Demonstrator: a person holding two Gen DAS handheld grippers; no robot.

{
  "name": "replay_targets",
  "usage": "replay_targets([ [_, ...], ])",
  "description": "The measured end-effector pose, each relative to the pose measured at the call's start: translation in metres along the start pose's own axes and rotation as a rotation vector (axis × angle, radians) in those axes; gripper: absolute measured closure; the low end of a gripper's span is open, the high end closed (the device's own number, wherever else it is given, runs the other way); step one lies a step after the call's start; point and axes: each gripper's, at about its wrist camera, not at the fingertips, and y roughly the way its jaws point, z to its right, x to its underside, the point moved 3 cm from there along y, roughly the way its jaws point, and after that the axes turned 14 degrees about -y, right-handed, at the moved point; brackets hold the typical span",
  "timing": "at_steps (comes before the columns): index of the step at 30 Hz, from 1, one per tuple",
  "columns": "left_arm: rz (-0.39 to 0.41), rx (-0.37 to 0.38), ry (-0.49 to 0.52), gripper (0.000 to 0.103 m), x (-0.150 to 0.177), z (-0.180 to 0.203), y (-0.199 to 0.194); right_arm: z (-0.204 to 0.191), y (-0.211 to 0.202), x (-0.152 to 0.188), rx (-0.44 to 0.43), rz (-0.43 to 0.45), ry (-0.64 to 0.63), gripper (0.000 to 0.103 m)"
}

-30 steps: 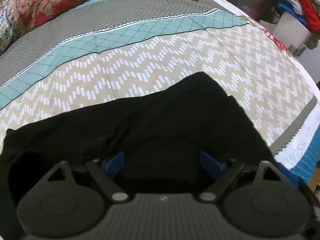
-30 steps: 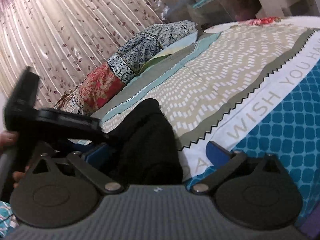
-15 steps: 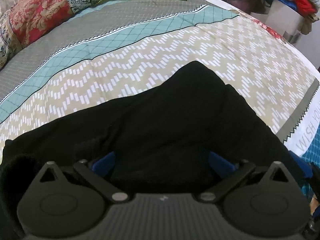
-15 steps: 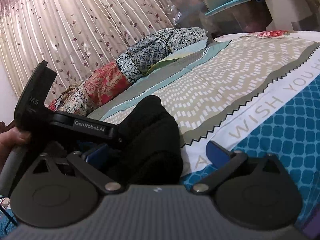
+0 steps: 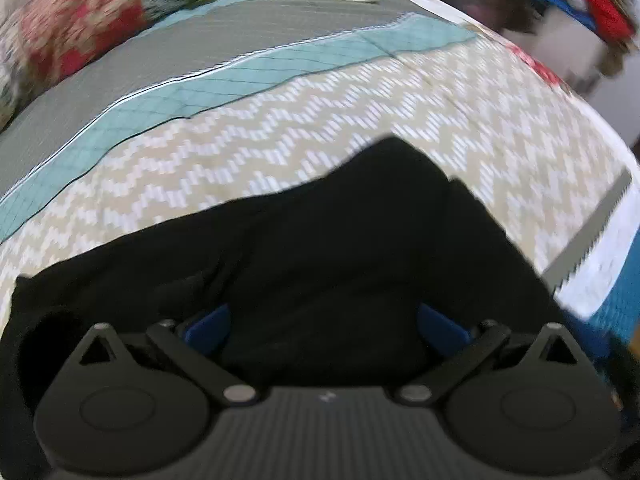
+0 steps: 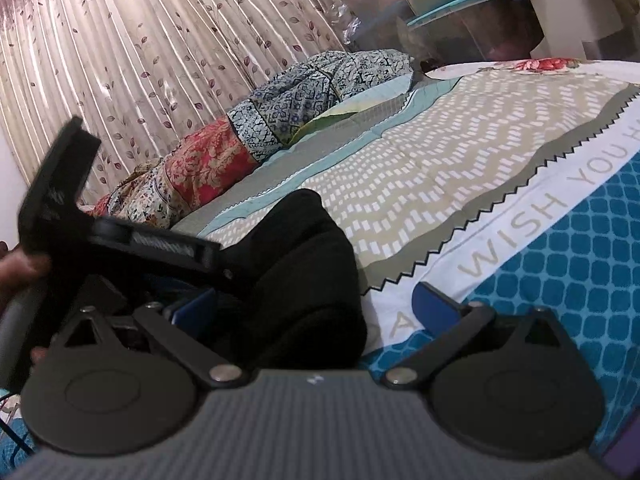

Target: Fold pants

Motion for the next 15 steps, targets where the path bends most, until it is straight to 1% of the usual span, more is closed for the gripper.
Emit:
replay_targets([
  [1, 0.001, 0.023, -0.023, 0.005, -0.005, -0.001, -0.005, 0.0, 0.0, -0.001, 0.002, -0.003, 0.005, 0.0],
  [3, -0.005, 0.082, -0.059, 0.005, -0.016, 0.0, -0.015, -0.001, 0.002, -0.002, 0.015, -0.007, 0.013, 0.0],
  [5, -0.015, 0.113, -0.069, 0.005, -0.026, 0.007, -0.019, -0.006, 0.003, -0.003, 0.029, -0.009, 0.011, 0.0],
  [7, -0.032, 0.113, -0.051, 0.005, -0.033, 0.019, -0.016, -0.012, 0.004, -0.003, 0.04, -0.008, 0.001, 0.0],
  [8, -0.043, 0.108, -0.039, 0.005, -0.035, 0.027, -0.012, -0.016, 0.004, -0.002, 0.04, -0.011, -0.009, 0.002],
  [10, -0.07, 0.11, -0.004, 0.006, -0.038, 0.044, -0.003, -0.023, 0.006, -0.002, 0.024, -0.032, -0.034, 0.021],
  [11, -0.082, 0.106, 0.013, 0.006, -0.039, 0.051, 0.002, -0.027, 0.009, -0.001, 0.018, -0.052, -0.046, 0.024],
  [12, -0.091, 0.096, 0.023, 0.006, -0.039, 0.057, 0.007, -0.031, 0.012, -0.001, 0.024, -0.072, -0.06, 0.032],
  [13, -0.104, 0.083, 0.03, 0.006, -0.04, 0.062, 0.013, -0.035, 0.014, -0.001, 0.047, -0.089, -0.089, 0.046],
  [14, -0.121, 0.067, 0.032, 0.006, -0.04, 0.065, 0.019, -0.038, 0.013, -0.003, 0.066, -0.092, -0.112, 0.055],
  [15, -0.134, 0.055, 0.031, 0.006, -0.039, 0.065, 0.024, -0.041, 0.012, -0.005, 0.068, -0.089, -0.125, 0.07],
])
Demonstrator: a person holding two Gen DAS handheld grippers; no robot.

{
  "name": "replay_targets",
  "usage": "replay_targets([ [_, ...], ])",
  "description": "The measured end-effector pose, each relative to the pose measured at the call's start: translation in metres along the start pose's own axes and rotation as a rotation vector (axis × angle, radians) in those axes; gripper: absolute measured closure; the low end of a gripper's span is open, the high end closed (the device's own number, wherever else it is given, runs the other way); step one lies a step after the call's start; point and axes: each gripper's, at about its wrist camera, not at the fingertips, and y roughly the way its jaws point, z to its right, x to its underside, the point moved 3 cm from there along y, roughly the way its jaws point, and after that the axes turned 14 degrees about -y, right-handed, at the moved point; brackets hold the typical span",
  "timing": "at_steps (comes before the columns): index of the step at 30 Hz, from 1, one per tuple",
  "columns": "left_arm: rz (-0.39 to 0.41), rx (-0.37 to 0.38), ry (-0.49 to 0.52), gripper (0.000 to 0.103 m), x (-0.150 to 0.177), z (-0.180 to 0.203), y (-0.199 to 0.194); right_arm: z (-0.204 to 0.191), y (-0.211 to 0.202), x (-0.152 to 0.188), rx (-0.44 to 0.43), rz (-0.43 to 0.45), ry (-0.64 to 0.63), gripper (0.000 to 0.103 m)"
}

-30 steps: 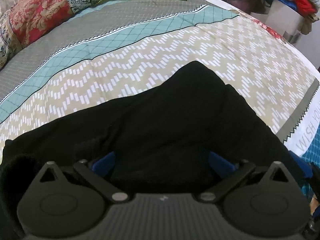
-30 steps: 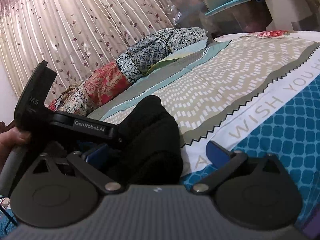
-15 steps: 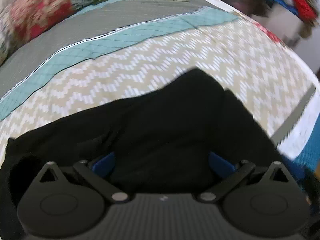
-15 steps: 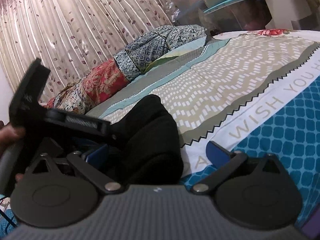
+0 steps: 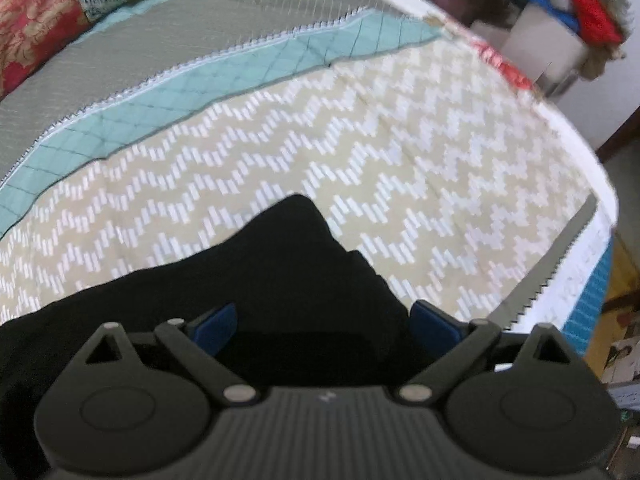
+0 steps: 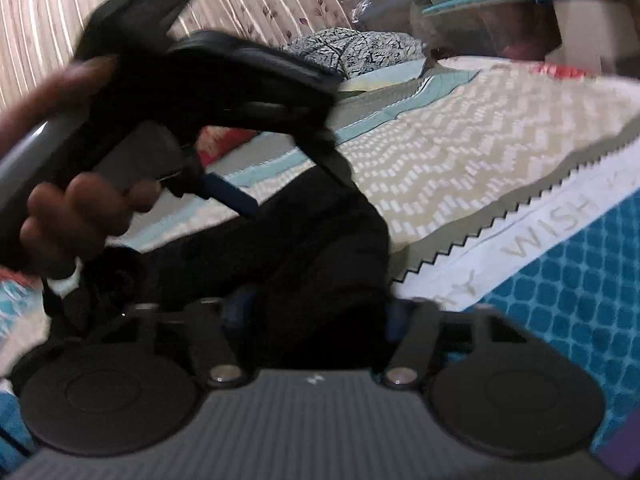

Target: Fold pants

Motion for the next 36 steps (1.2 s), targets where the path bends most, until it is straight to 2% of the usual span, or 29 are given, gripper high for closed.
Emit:
replay_targets([
  [1, -0.014, -0.01, -0.006, 0.005, 0.0, -0.001, 0.004, -0.003, -0.004, -0.003, -0.004, 0.013, -0.01, 0.075],
  [3, -0.022, 0.002, -0.018, 0.005, 0.0, -0.004, 0.004, -0.015, -0.012, -0.007, 0.012, 0.039, -0.076, 0.079],
  [5, -0.016, 0.038, -0.016, 0.009, 0.003, -0.008, -0.003, -0.032, -0.018, -0.011, 0.029, 0.059, -0.163, 0.08],
  [7, -0.026, 0.094, -0.01, 0.037, 0.005, -0.011, -0.012, -0.047, -0.02, -0.014, 0.02, 0.07, -0.222, 0.08],
  [8, -0.03, 0.119, -0.016, 0.041, 0.006, -0.013, -0.017, -0.054, -0.021, -0.015, 0.02, 0.073, -0.25, 0.08],
  [10, -0.014, 0.153, -0.033, 0.044, 0.008, -0.02, -0.032, -0.066, -0.022, -0.016, 0.016, 0.083, -0.308, 0.08],
  [11, -0.001, 0.167, -0.035, 0.044, 0.009, -0.021, -0.04, -0.071, -0.023, -0.017, 0.01, 0.084, -0.328, 0.08],
  [12, 0.017, 0.185, -0.03, 0.034, 0.011, -0.023, -0.05, -0.075, -0.023, -0.017, 0.006, 0.082, -0.344, 0.08],
  [13, 0.028, 0.192, -0.023, 0.014, 0.011, -0.022, -0.057, -0.079, -0.023, -0.017, 0.005, 0.079, -0.356, 0.08],
  [14, 0.036, 0.192, -0.013, 0.005, 0.012, -0.022, -0.063, -0.083, -0.023, -0.017, 0.008, 0.077, -0.368, 0.08],
  [15, 0.046, 0.183, 0.008, 0.001, 0.012, -0.02, -0.067, -0.087, -0.024, -0.018, 0.01, 0.08, -0.381, 0.08],
  [16, 0.052, 0.155, 0.043, 0.002, 0.014, -0.017, -0.069, -0.092, -0.026, -0.02, 0.009, 0.089, -0.395, 0.08],
  [17, 0.052, 0.115, 0.077, 0.008, 0.016, -0.015, -0.068, -0.097, -0.03, -0.021, 0.004, 0.1, -0.406, 0.08],
  [18, 0.049, 0.082, 0.102, 0.031, 0.016, -0.013, -0.064, -0.103, -0.034, -0.022, -0.004, 0.113, -0.42, 0.082],
  [19, 0.044, 0.057, 0.116, 0.059, 0.018, -0.015, -0.063, -0.107, -0.036, -0.023, -0.01, 0.121, -0.431, 0.082],
  [21, 0.057, 0.041, 0.104, 0.078, 0.018, -0.024, -0.065, -0.114, -0.04, -0.024, -0.009, 0.124, -0.454, 0.082],
  [25, 0.095, 0.121, -0.002, 0.081, 0.015, -0.052, -0.089, -0.116, -0.048, -0.025, -0.019, 0.123, -0.436, 0.082],
  [28, 0.123, 0.177, -0.041, 0.081, 0.015, -0.071, -0.111, -0.123, -0.056, -0.032, -0.038, 0.15, -0.43, 0.083],
  [36, 0.202, 0.266, -0.123, 0.081, 0.033, -0.136, -0.165, -0.164, -0.068, -0.047, -0.167, 0.196, -0.396, 0.084],
])
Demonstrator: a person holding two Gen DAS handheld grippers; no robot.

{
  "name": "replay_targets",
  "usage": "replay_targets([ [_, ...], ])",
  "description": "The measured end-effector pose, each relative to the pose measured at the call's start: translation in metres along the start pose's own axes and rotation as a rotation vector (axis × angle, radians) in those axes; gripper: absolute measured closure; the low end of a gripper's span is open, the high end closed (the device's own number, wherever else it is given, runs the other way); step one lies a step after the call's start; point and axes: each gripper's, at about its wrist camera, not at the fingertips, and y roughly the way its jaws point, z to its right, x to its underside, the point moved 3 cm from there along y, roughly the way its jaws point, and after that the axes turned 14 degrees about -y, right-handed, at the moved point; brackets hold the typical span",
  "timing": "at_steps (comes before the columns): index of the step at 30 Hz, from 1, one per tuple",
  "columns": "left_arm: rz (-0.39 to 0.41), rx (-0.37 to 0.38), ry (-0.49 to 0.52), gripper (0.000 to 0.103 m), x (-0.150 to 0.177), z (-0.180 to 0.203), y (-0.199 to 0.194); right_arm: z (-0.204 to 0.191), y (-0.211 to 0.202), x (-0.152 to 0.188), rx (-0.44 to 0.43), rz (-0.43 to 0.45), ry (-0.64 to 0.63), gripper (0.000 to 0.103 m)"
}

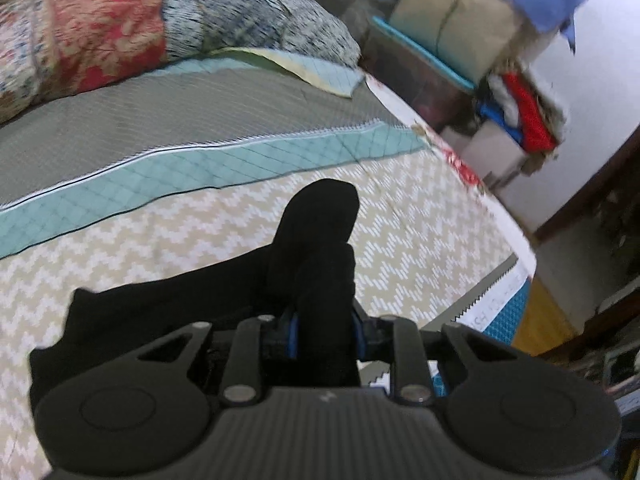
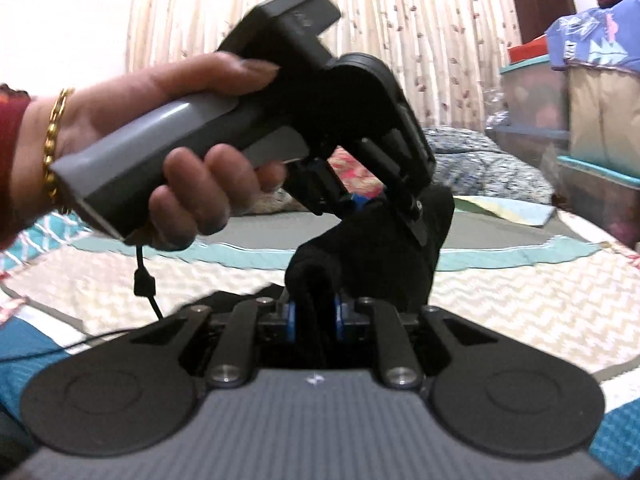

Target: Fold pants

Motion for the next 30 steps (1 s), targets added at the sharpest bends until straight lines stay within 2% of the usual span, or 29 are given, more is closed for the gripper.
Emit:
replay_targets([
  [6, 0.074, 0.038, -0.117, 0.081, 0.007, -0.063, -0.055, -0.034, 0.019, -0.019, -0.13, 0.003, -0.007, 0.085],
  [11, 0.145, 0.012, -0.253, 0.081, 0.019, -0.134, -0.085, -0.066, 0.044, -0.031, -0.253, -0.022, -0.018, 0.085],
  [15, 0.16, -0.08, -0.373, 0.08, 0.031, -0.195, -0.074, -0.092, 0.069, -0.029, -0.338, -0.1, 0.003, 0.084],
  [18, 0.12, -0.215, -0.421, 0.07, 0.042, -0.23, -0.043, -0.111, 0.1, -0.011, -0.384, -0.27, -0.037, 0.076],
  [19, 0.096, -0.243, -0.432, 0.069, 0.047, -0.237, -0.034, -0.109, 0.103, -0.011, -0.386, -0.291, -0.035, 0.076],
  [20, 0.096, -0.233, -0.441, 0.068, 0.051, -0.239, -0.031, -0.105, 0.098, -0.013, -0.399, -0.283, -0.018, 0.075],
  [21, 0.111, -0.211, -0.448, 0.064, 0.054, -0.24, -0.034, -0.1, 0.087, -0.019, -0.415, -0.252, 0.007, 0.07],
  [22, 0.125, -0.195, -0.447, 0.055, 0.055, -0.238, -0.039, -0.094, 0.075, -0.025, -0.425, -0.217, 0.029, 0.06],
  [24, 0.153, -0.181, -0.434, 0.047, 0.056, -0.234, -0.051, -0.084, 0.048, -0.035, -0.405, -0.144, 0.069, 0.056],
  [26, 0.19, -0.165, -0.414, 0.046, 0.058, -0.228, -0.065, -0.067, 0.025, -0.043, -0.338, -0.098, 0.109, 0.056],
  [30, 0.224, -0.143, -0.383, 0.045, 0.07, -0.211, -0.078, -0.036, 0.004, -0.04, -0.176, -0.074, 0.162, 0.057],
])
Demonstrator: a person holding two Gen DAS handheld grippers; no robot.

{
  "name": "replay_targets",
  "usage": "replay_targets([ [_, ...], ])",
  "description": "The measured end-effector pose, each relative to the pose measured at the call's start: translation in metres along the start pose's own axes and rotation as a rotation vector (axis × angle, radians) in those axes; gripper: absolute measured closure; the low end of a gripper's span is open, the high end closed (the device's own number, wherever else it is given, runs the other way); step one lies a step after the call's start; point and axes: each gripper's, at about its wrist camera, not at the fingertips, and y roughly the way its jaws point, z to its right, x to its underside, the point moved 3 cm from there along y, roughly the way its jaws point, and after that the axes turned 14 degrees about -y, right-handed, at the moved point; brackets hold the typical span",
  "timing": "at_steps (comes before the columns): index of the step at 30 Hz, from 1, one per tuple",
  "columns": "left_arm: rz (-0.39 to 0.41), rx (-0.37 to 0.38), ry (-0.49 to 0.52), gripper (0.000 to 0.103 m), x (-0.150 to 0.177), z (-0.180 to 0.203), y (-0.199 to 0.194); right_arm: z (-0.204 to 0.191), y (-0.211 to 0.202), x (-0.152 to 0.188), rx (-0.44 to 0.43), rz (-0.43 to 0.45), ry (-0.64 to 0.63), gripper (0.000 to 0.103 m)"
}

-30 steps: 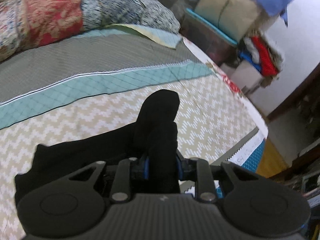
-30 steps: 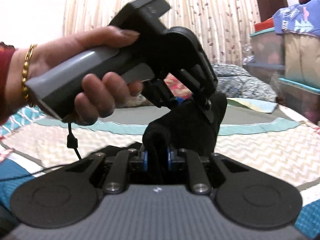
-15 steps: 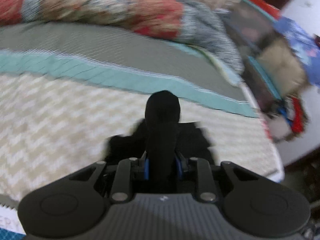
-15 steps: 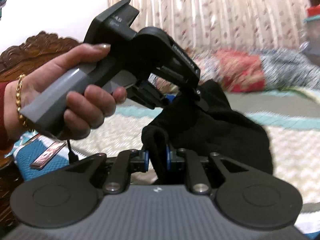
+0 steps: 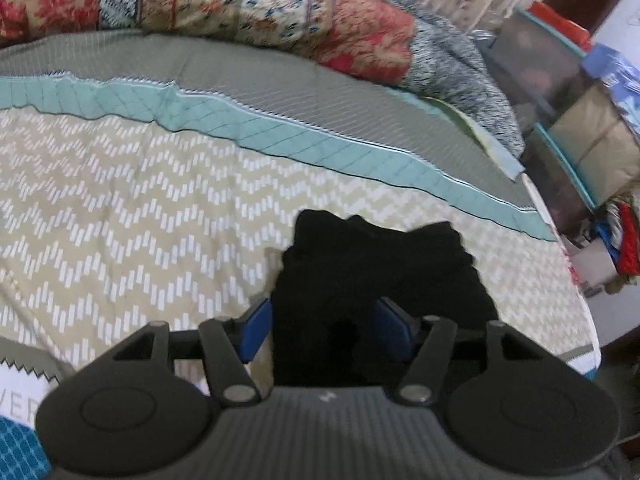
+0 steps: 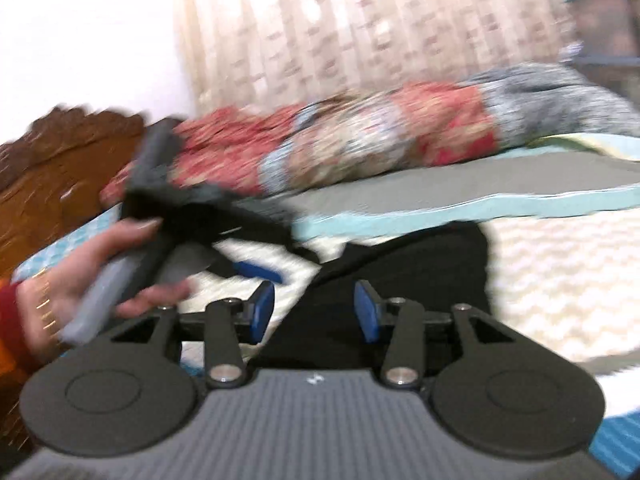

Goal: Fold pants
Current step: 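Release the folded pants with both grippers and pull back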

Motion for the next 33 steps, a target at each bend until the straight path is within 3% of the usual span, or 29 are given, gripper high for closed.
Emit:
replay_targets([
  [5, 0.021, -0.071, 0.135, 0.045, 0.032, 0.017, 0.001, 0.02, -0.003, 0.026, 0.058, -0.063, 0.133, 0.062],
  [9, 0.008, -0.15, 0.194, 0.044, 0.051, 0.022, 0.011, 0.023, 0.023, 0.059, 0.028, -0.237, 0.243, 0.061],
  [11, 0.002, -0.167, 0.204, 0.044, 0.055, 0.022, 0.015, 0.023, 0.029, 0.067, 0.027, -0.274, 0.276, 0.061],
  [23, 0.04, -0.238, 0.242, 0.038, 0.065, 0.031, 0.007, 0.014, -0.009, 0.054, 0.047, -0.21, 0.256, 0.06],
  [27, 0.059, -0.262, 0.243, 0.023, 0.068, 0.032, 0.002, 0.008, -0.018, 0.054, 0.06, -0.205, 0.25, 0.06],
  [32, 0.067, -0.278, 0.25, 0.017, 0.072, 0.033, -0.001, 0.005, -0.02, 0.052, 0.072, -0.196, 0.252, 0.055],
  [33, 0.071, -0.282, 0.256, 0.009, 0.072, 0.033, -0.001, 0.006, -0.02, 0.052, 0.072, -0.196, 0.254, 0.055],
])
